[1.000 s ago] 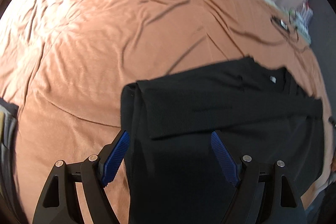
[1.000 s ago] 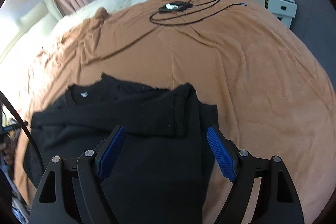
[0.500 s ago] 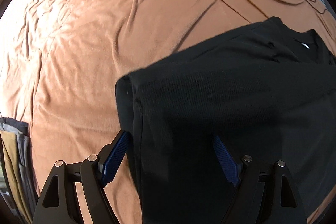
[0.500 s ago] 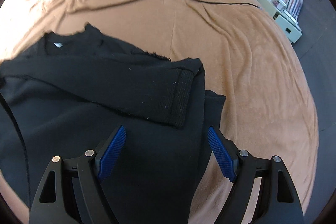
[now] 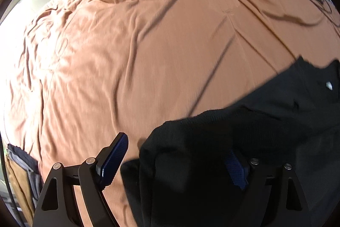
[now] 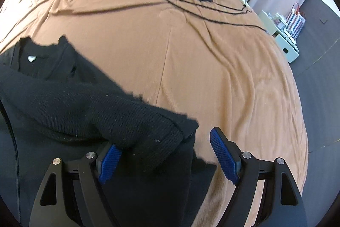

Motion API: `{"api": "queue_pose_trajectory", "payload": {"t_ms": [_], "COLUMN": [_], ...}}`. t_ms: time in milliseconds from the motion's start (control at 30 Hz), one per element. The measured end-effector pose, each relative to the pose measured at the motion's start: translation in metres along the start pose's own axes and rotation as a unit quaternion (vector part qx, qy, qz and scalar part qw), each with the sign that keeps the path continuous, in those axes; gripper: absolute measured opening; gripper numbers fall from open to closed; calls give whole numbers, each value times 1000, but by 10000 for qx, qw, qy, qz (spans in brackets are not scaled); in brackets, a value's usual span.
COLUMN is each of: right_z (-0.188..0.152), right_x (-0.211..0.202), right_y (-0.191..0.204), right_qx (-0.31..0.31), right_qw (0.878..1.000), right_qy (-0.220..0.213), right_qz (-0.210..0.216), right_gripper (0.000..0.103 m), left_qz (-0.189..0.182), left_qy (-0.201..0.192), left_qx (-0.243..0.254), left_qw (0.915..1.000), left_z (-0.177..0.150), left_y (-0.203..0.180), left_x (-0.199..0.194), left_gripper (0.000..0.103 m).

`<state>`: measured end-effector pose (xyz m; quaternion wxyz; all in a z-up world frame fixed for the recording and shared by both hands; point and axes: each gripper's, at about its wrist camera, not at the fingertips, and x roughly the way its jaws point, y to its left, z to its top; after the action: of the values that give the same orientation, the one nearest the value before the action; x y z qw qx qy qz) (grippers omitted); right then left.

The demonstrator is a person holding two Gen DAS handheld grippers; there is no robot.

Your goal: Fold small clothes

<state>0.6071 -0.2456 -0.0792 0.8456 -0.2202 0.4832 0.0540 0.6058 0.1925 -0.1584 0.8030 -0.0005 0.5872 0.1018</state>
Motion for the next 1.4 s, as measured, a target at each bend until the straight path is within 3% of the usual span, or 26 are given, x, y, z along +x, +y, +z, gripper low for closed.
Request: {"api": "queue_pose_trajectory", "payload": {"t_ms": [100,233,433,667,767,900,1067,1167,1267,1400], "right_z": [8,15,5,-12,-20,-27,-28,-21,-2,5], "right_x": [4,-10,-20,-54,-50,-32,7,29,46,59], "right_y": [-4,-15,-25,-81,-87,-74,-58,-55,-63,-71], "right_qx": [128,540,868,1965,1965,1462,1144,1214,1405,1707], "right_qw": [9998,9951,9897,9596,9615,9768,9856,9814,9745,9642], "right_qy": [-160,-826,-1080,-1779,-1590,-1174,-449,-183,-148,62], "right_qz": [-46,-13,359,946,1082,1035,1163,1475,1745,2028], "right_gripper": [79,79,79,79,79,79,78,70,62,37], "left_qz": [-5,-138,-632,-819,-896,-974,-1168,-1208,-1144,-1123], "left_qy": [-168,-567,-912,-765,-632,-315,-231,-262,-325,-418], "left_qx": [-91,-427,-614,-615,-631,-663,-749,-740,-681,-649], "left_qw": [9998,9974,9919,9918,9920,9925,9901,9896,9906,9907], "left_z": [11,21,27,14,8,4,4,7,8,9], "left_y": [4,14,30,33,32,30,30,28,24,24], "left_x": [-1,-17,-44,-43,-34,-12,4,7,8,4], "left_gripper": [87,80,76,75,72,56,49,37,18,10]}}
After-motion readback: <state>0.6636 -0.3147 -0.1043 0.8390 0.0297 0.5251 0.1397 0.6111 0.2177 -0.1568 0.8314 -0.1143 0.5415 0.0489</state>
